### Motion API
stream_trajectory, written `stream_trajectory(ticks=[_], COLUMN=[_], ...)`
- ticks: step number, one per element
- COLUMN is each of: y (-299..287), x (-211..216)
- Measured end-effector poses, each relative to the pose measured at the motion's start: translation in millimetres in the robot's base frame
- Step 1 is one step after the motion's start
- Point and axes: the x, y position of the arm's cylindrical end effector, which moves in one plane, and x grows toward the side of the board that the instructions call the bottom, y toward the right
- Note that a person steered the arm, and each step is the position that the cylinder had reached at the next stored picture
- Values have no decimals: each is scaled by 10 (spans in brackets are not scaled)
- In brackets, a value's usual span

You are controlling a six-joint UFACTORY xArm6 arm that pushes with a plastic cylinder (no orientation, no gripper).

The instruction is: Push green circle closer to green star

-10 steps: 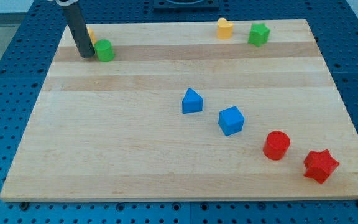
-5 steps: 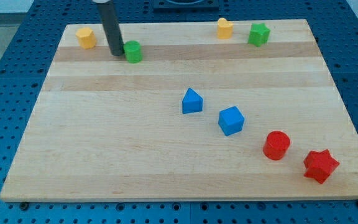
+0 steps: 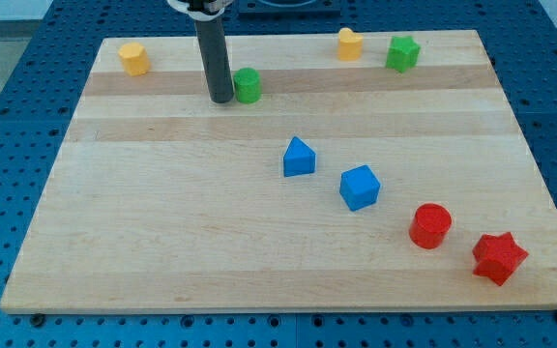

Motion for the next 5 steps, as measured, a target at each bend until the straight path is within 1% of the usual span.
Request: stream_trajectory(ticks=[1, 2, 4, 5], y=[5, 255, 657, 650], x=[-147, -324, -288, -288])
